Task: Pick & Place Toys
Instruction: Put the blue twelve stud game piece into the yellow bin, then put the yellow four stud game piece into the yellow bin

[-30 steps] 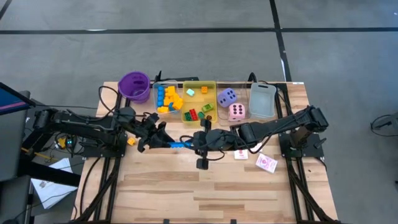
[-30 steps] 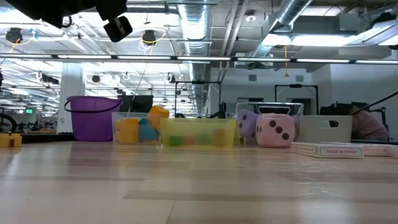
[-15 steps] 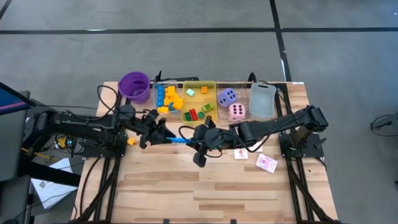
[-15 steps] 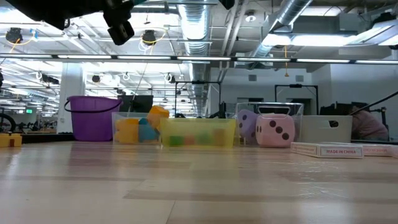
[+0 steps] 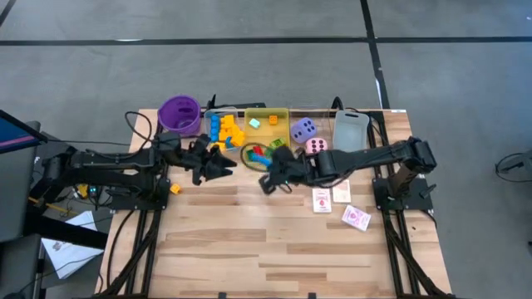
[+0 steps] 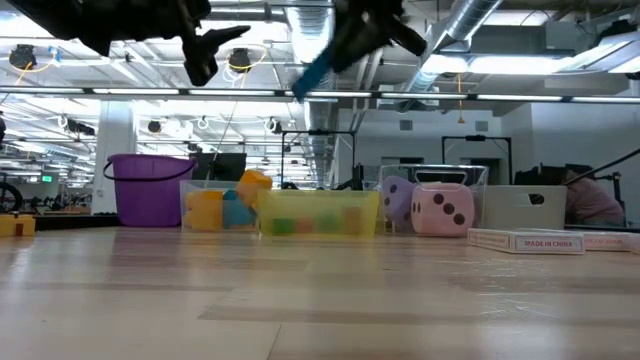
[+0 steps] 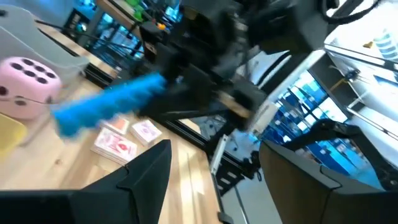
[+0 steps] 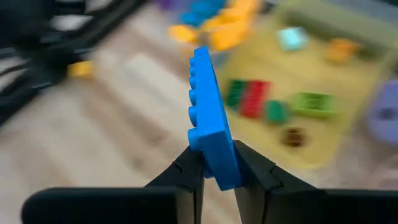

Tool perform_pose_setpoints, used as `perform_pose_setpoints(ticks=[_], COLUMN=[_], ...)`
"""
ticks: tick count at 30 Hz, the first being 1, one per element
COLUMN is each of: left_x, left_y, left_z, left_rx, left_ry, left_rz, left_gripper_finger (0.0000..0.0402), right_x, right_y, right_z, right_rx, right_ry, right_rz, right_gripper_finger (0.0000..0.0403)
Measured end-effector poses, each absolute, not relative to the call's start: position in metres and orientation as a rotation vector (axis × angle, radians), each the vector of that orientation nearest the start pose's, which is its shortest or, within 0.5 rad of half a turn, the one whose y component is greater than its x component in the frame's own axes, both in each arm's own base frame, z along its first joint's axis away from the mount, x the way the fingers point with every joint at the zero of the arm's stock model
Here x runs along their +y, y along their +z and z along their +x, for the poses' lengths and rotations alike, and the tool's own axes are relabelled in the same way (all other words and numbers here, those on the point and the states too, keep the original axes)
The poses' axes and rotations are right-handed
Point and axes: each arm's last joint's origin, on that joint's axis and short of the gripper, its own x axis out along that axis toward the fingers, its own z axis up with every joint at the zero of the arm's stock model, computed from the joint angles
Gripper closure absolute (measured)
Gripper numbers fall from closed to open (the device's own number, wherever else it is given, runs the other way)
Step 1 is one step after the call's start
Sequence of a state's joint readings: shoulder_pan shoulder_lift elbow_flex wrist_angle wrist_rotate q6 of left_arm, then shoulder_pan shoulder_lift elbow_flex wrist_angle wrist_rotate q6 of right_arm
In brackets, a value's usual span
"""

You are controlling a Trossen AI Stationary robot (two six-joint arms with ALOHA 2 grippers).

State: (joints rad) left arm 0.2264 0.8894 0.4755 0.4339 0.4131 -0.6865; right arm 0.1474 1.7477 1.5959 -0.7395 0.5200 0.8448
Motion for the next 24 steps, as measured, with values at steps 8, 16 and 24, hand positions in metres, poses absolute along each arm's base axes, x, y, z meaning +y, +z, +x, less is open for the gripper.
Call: perform_pose_setpoints(ticks=[8, 16, 24], left_x=[0.038, 0.036, 0.029], left_y=[0.266, 0.266, 0.266], left_z=[0.195, 0.196, 0.197], left_rx=[-0.01, -0.032, -0.019], left_ry=[-0.015, 0.041, 0.005], left_rz=[-0.682, -0.683, -0.683], left_gripper_finger=[0.0163, 0.0163, 0.0163], right_x=[-0.035, -0.094, -0.097], right_y=[0.31, 0.315, 0.32], right_z=[0.371, 0.369, 0.375], right_rx=[0.641, 0.601, 0.582], right_ry=[-0.87, -0.843, -0.714], right_rz=[0.562, 0.608, 0.573], right_gripper_finger=[0.0337, 0.0284, 0.0203])
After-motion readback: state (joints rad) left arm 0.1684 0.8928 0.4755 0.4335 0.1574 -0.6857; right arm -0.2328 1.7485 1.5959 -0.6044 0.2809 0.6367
